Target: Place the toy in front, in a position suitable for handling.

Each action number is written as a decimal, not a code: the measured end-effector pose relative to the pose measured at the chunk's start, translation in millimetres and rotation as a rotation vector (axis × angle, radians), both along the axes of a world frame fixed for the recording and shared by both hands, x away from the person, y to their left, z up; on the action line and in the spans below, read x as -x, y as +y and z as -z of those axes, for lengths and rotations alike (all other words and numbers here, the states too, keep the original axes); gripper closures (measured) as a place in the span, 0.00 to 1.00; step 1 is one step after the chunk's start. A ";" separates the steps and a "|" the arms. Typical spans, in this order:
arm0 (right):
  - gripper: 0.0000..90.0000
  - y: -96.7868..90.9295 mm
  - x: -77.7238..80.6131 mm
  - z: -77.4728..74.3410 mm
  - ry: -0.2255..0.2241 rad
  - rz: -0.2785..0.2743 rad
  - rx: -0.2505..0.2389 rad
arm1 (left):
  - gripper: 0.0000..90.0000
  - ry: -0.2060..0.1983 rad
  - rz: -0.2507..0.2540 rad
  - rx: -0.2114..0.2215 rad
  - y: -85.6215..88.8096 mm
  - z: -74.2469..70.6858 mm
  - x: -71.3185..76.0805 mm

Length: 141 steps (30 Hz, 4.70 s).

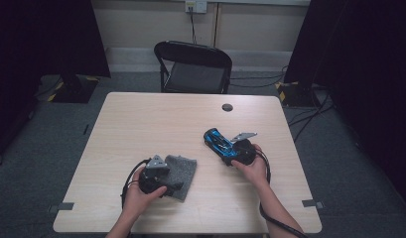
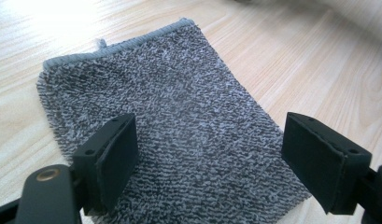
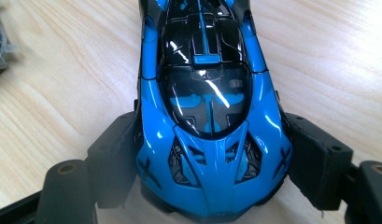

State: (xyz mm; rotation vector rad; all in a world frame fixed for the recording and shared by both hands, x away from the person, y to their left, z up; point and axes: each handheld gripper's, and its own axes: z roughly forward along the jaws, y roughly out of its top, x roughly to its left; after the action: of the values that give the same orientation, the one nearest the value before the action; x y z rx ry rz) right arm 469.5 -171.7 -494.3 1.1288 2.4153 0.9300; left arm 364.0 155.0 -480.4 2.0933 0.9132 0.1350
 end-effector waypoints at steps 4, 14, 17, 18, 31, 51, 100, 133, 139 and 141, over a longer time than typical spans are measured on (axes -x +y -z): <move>0.28 4.6 0.6 0.3 -0.003 -0.002 -0.003 | 0.20 -0.001 0.001 -0.003 1.5 0.2 -0.5; 0.28 14.8 4.8 0.8 -0.010 -0.015 -0.005 | 0.22 0.003 0.007 0.006 1.8 -0.9 -1.1; 0.28 19.0 6.8 0.8 -0.009 -0.017 -0.008 | 0.22 0.006 0.008 0.011 0.7 -1.0 -1.2; 0.28 20.6 7.1 0.9 -0.012 -0.020 -0.007 | 0.22 0.008 0.010 0.012 0.5 -0.7 -1.3; 0.28 50.6 8.1 1.7 -0.026 -0.051 -0.007 | 0.22 -0.002 0.011 0.015 2.2 -2.8 -0.5; 0.28 64.4 8.4 3.6 -0.024 -0.068 -0.029 | 0.41 -0.025 -0.006 -0.061 -8.4 3.2 -4.6; 0.17 55.9 41.2 9.3 -0.048 -0.045 -0.064 | 0.20 0.039 -0.324 -0.186 33.6 6.0 11.3; 0.25 32.2 36.8 9.1 -0.056 -0.144 -0.076 | 0.46 0.026 -0.302 -0.224 26.4 3.0 14.5; 0.25 32.4 37.2 9.1 -0.055 -0.139 -0.076 | 0.71 0.059 -0.240 -0.154 31.3 2.2 11.3; 0.25 32.4 37.2 9.1 -0.055 -0.139 -0.077 | 0.76 0.098 -0.242 -0.095 37.2 3.1 9.1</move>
State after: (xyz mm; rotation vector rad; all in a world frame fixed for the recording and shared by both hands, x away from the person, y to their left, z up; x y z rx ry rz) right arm 432.2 -139.3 -503.4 0.9574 2.4580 1.0904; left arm 354.9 192.2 -483.5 2.0838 1.2408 0.2063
